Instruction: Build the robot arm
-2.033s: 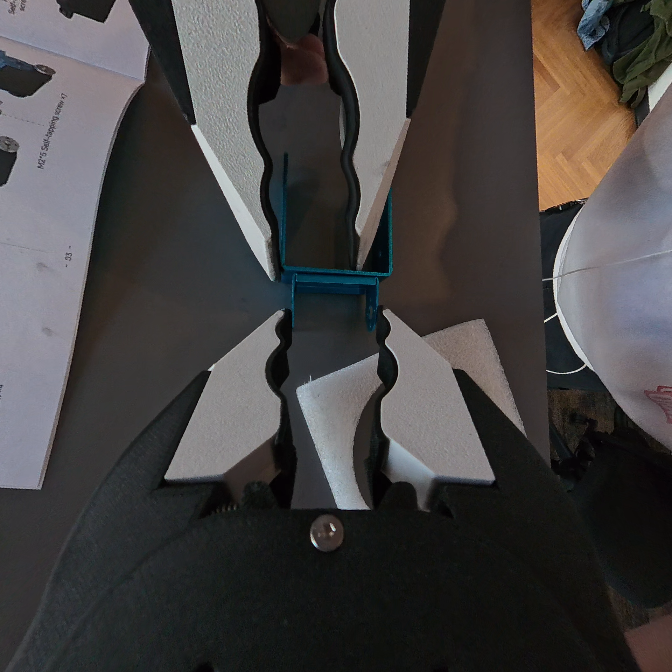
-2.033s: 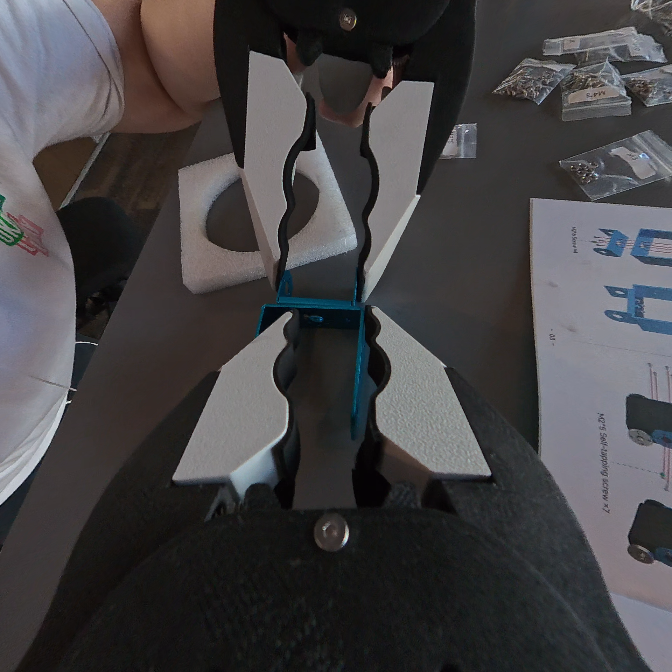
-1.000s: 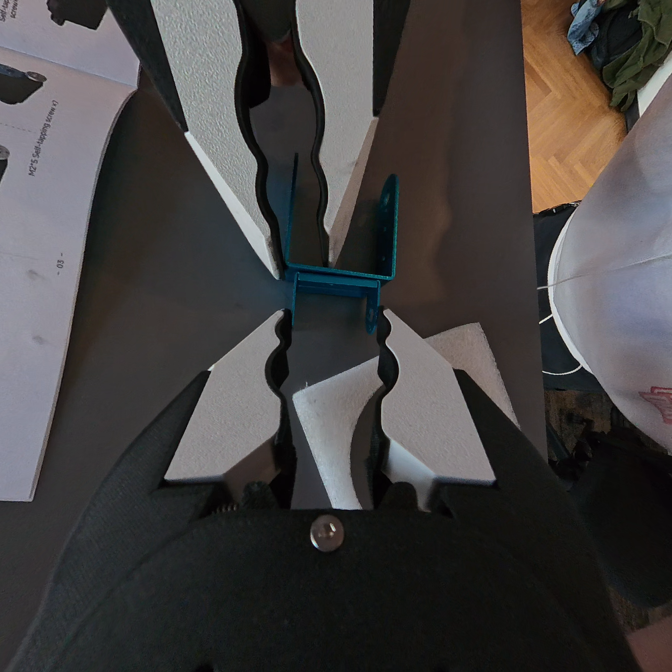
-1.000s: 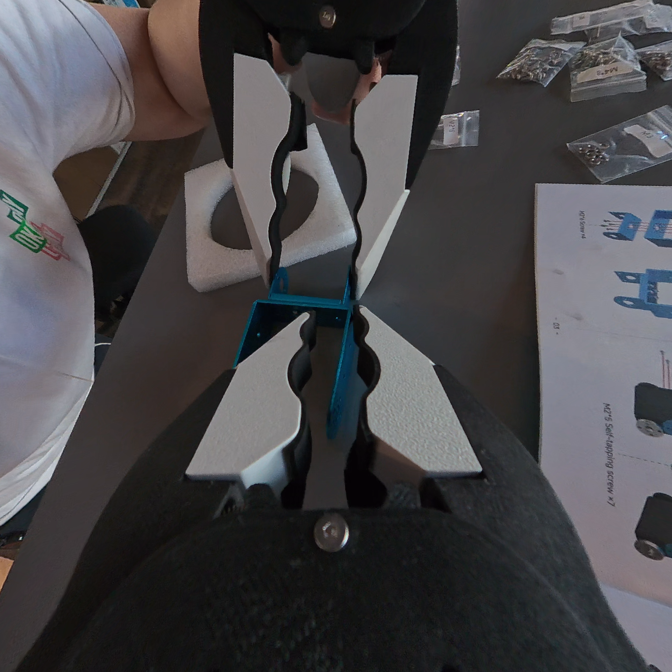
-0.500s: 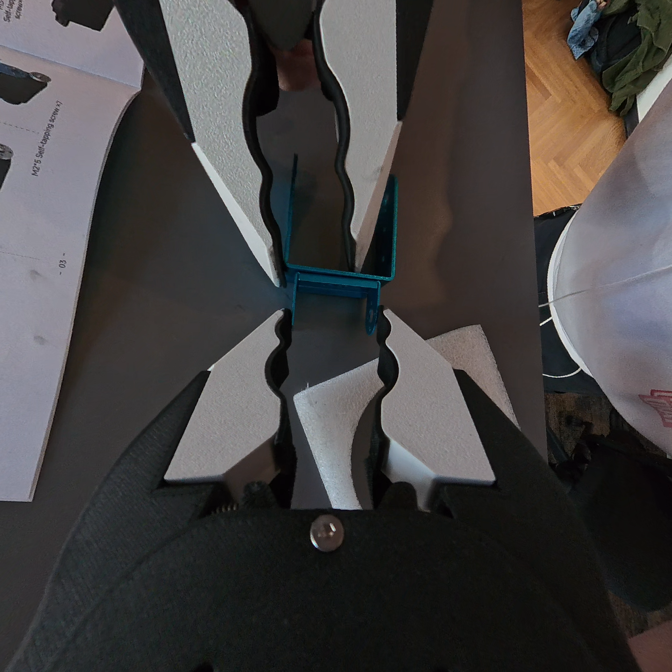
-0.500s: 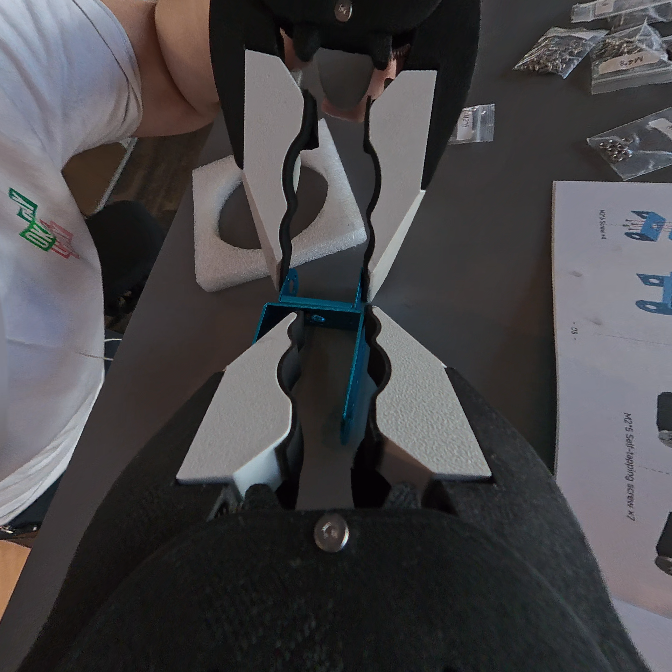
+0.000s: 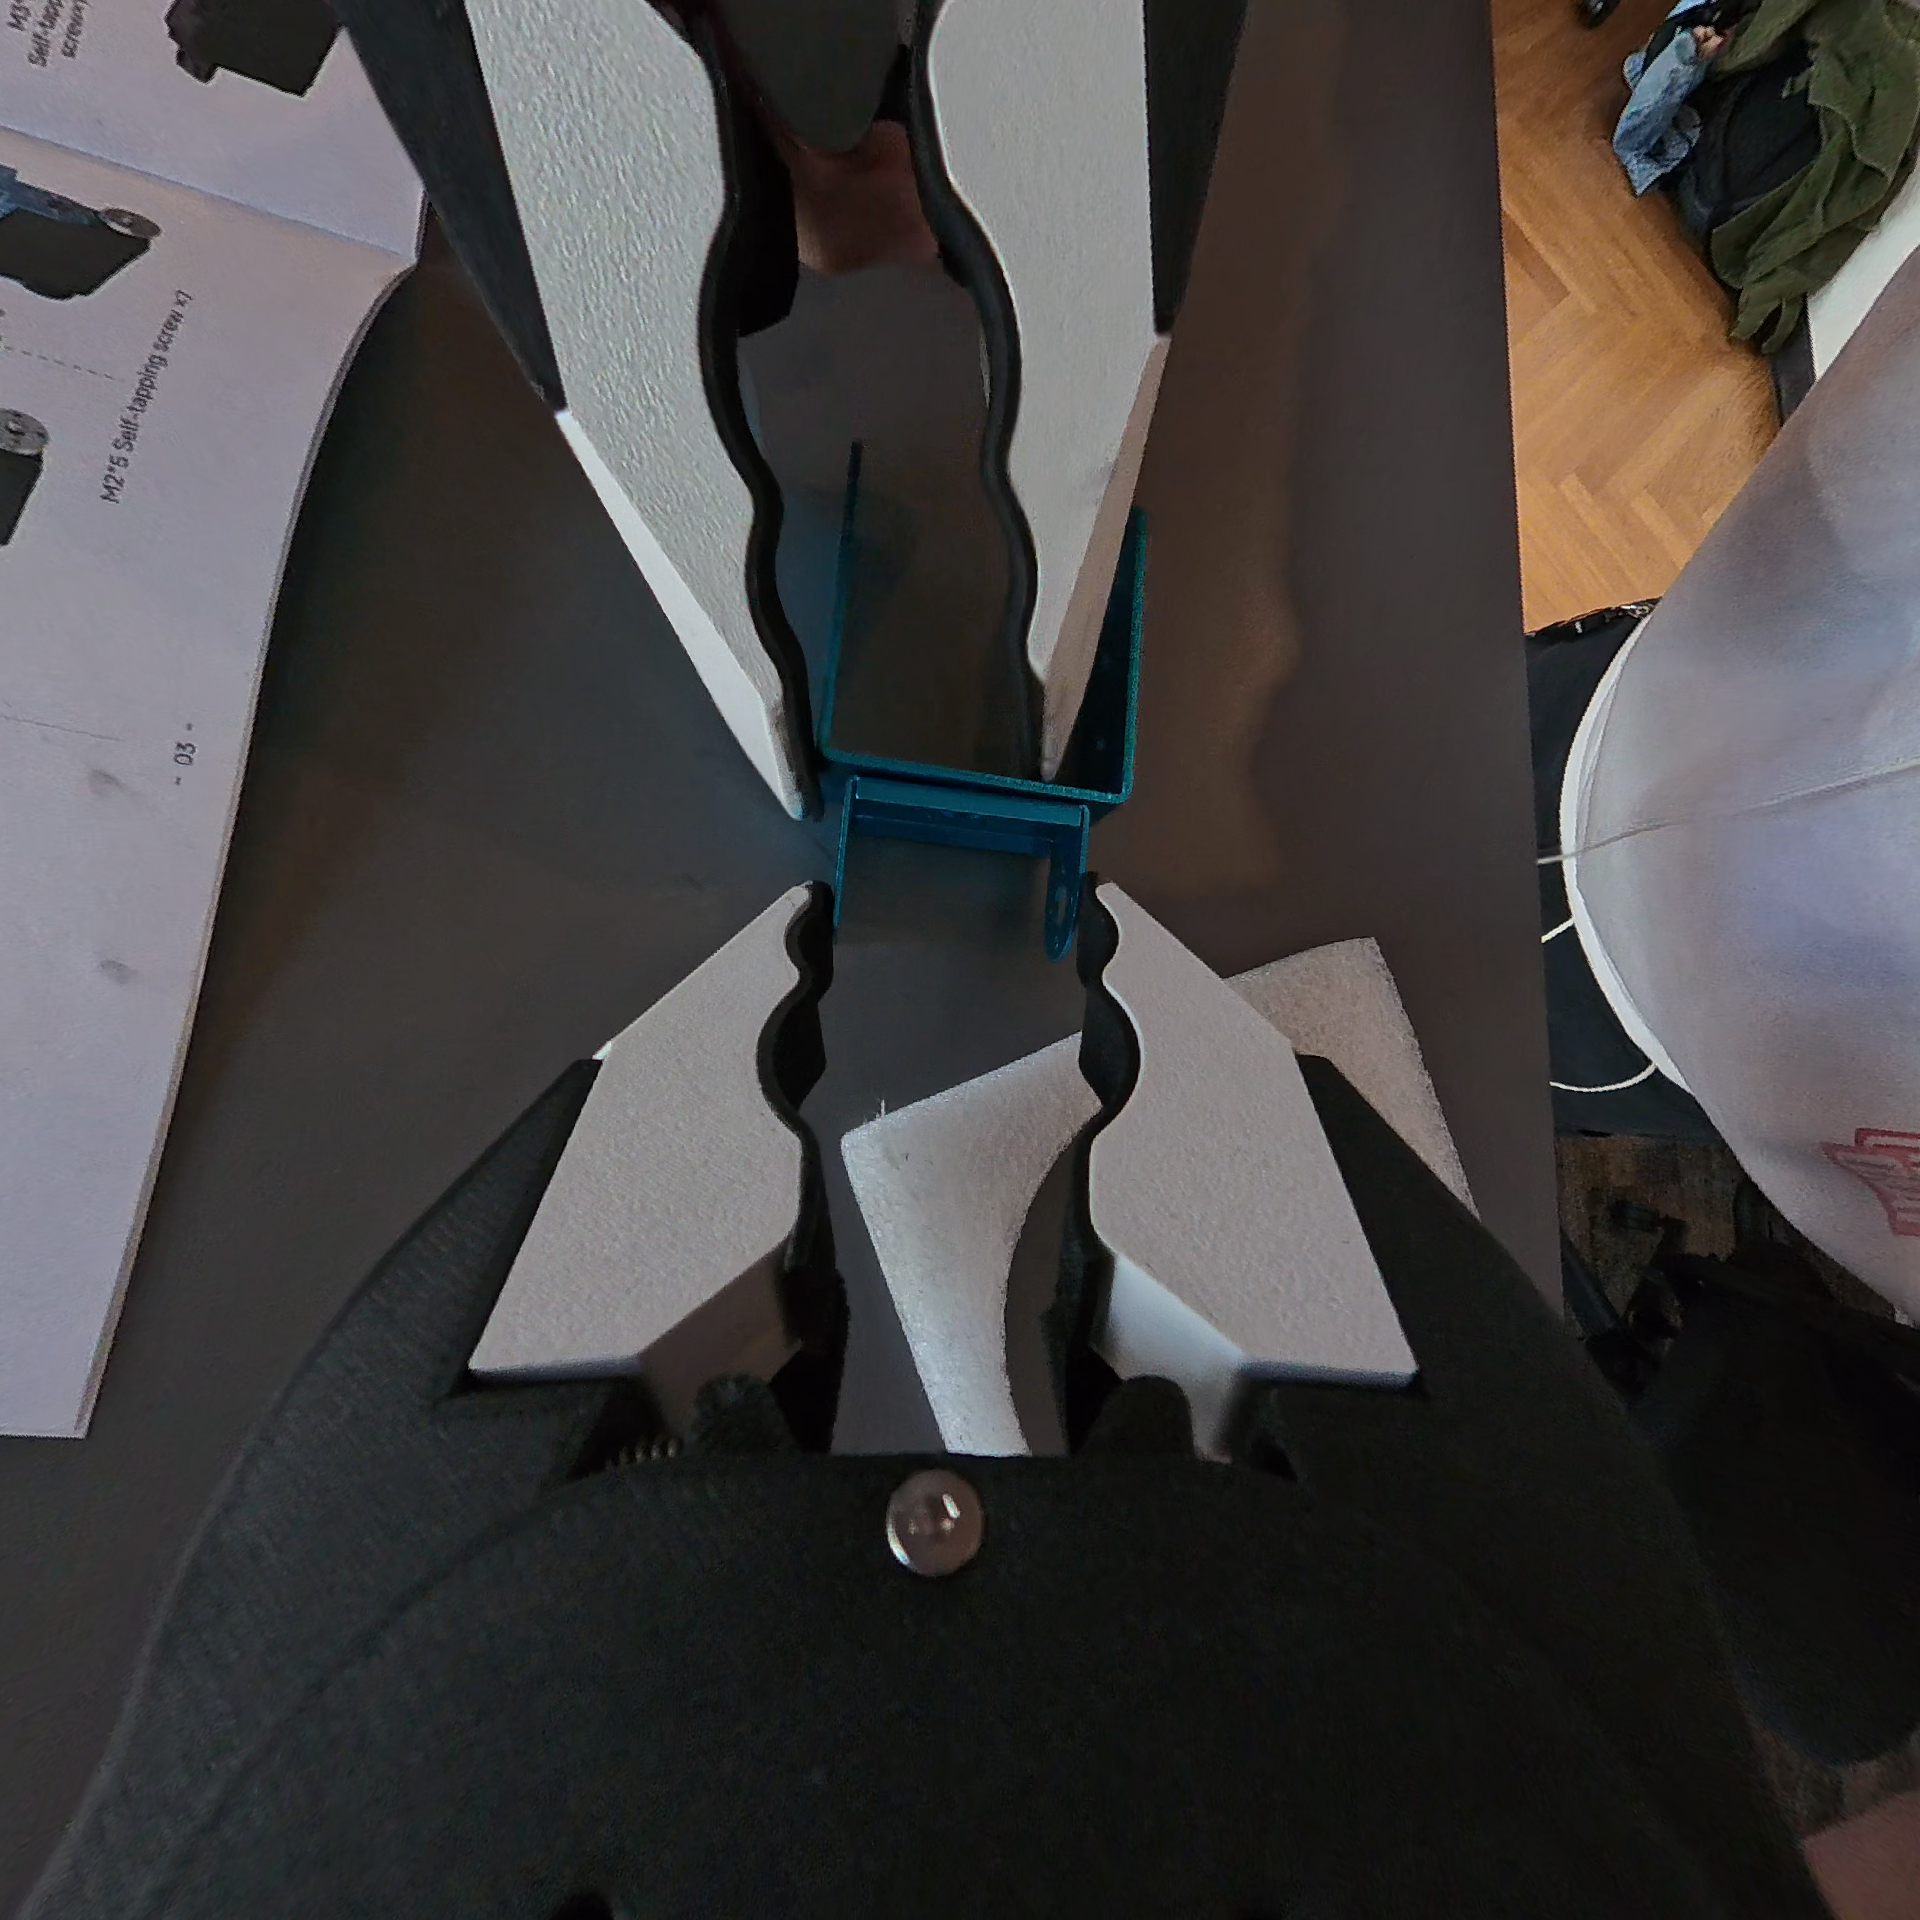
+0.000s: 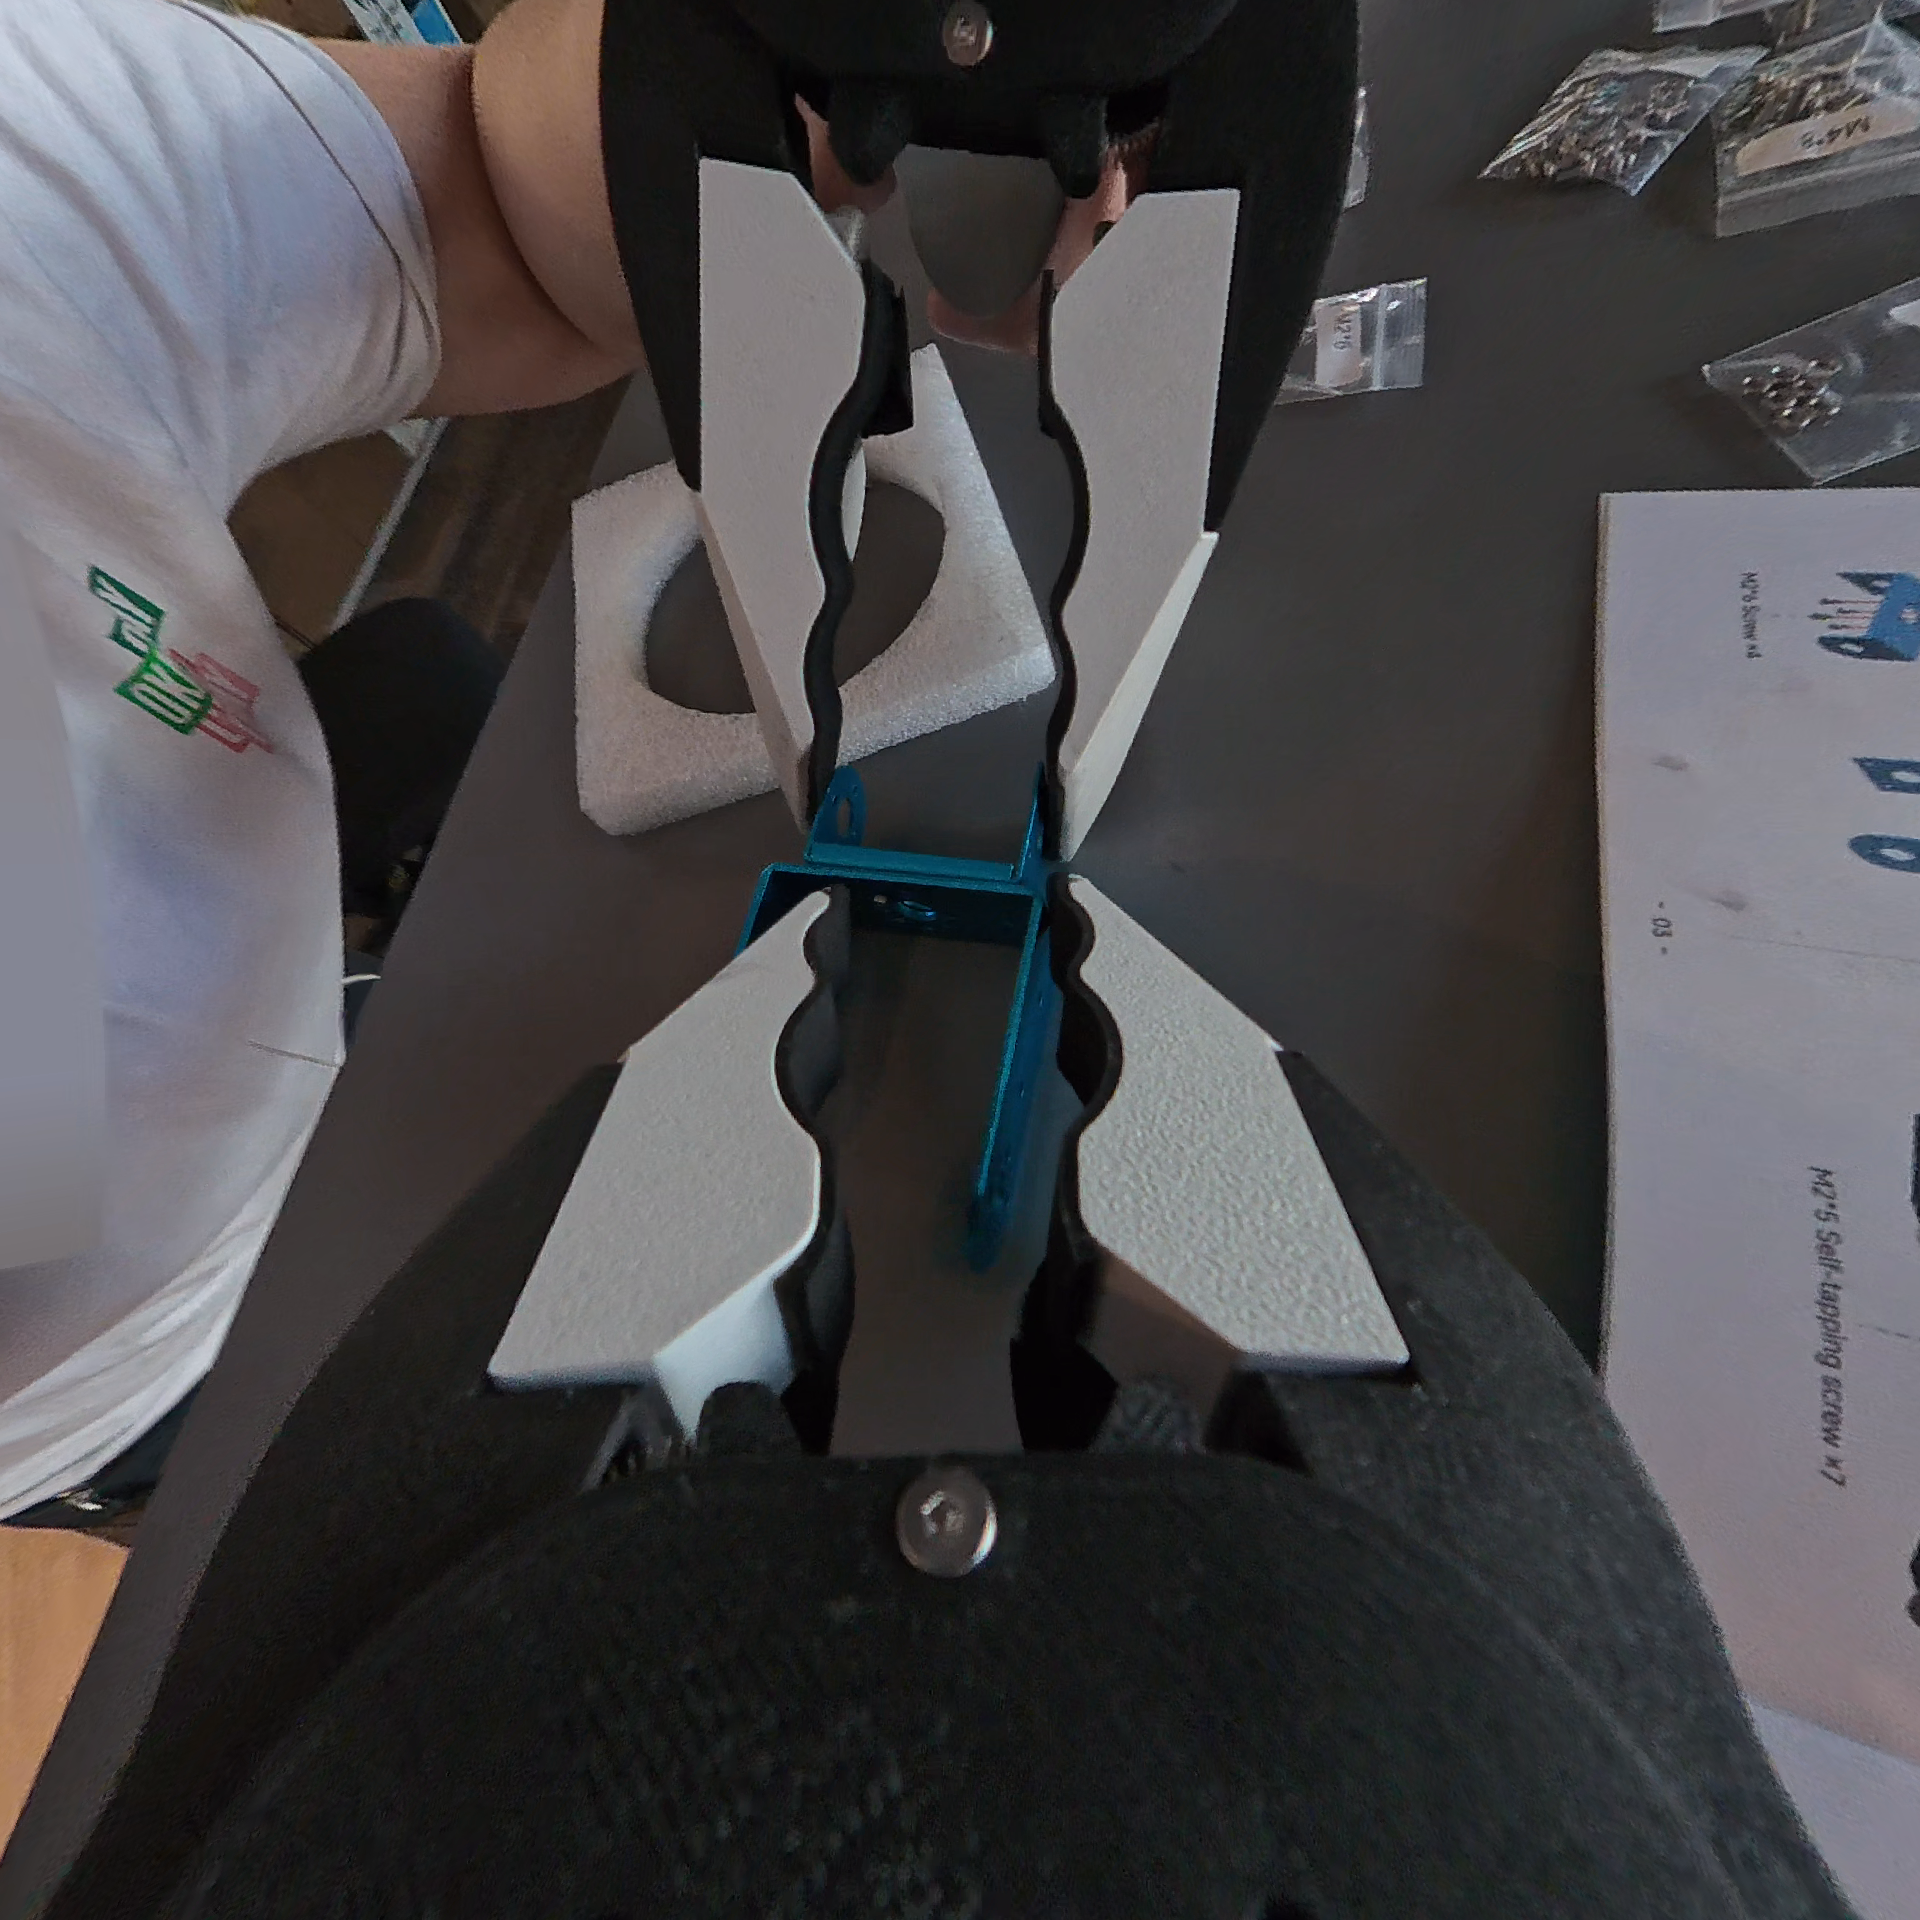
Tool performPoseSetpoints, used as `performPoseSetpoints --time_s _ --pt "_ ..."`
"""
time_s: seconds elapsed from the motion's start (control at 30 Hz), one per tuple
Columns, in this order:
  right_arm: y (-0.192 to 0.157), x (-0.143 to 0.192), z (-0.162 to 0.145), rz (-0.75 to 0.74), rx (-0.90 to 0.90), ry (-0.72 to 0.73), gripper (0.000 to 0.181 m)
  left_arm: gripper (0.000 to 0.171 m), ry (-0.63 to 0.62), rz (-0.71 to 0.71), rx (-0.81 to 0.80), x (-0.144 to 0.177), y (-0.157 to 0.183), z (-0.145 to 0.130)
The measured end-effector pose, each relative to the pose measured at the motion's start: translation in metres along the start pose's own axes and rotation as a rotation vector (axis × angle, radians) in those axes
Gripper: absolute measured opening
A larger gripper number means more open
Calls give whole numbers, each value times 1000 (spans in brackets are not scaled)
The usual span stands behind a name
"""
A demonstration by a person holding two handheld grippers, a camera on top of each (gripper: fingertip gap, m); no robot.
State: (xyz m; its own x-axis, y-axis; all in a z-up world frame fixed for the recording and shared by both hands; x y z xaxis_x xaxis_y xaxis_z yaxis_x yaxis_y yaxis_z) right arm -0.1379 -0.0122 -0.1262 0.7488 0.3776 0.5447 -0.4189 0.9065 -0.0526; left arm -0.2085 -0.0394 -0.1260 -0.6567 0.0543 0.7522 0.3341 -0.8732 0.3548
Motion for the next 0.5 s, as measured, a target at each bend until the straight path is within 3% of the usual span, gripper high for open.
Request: performPoseSetpoints --time_s 0.3,0.37,0.5 --pt "1 0 1 -3 1 -12 31 47 -1 1 -3 0 0 0" --pt "2 2 0 -3 4 -10 23 47 -2 -2 -2 0 0 0" --pt "2 2 -2 4 7 -8 26 46 3 0 -1 -1 0 0"
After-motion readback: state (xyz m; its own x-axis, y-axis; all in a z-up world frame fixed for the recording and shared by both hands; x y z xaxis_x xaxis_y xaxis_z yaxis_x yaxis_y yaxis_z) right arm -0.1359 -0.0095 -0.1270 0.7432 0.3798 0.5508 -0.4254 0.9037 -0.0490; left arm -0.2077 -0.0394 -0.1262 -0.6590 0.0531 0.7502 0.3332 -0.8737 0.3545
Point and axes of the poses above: each gripper's, where its closed fingertips meet, x back along the fingers, z out of its top, y = z × x across the jaws, the point moved 5 cm from there along x, back along the fingers, and after that the axes turned 13 degrees about x, right-handed, at the moved point
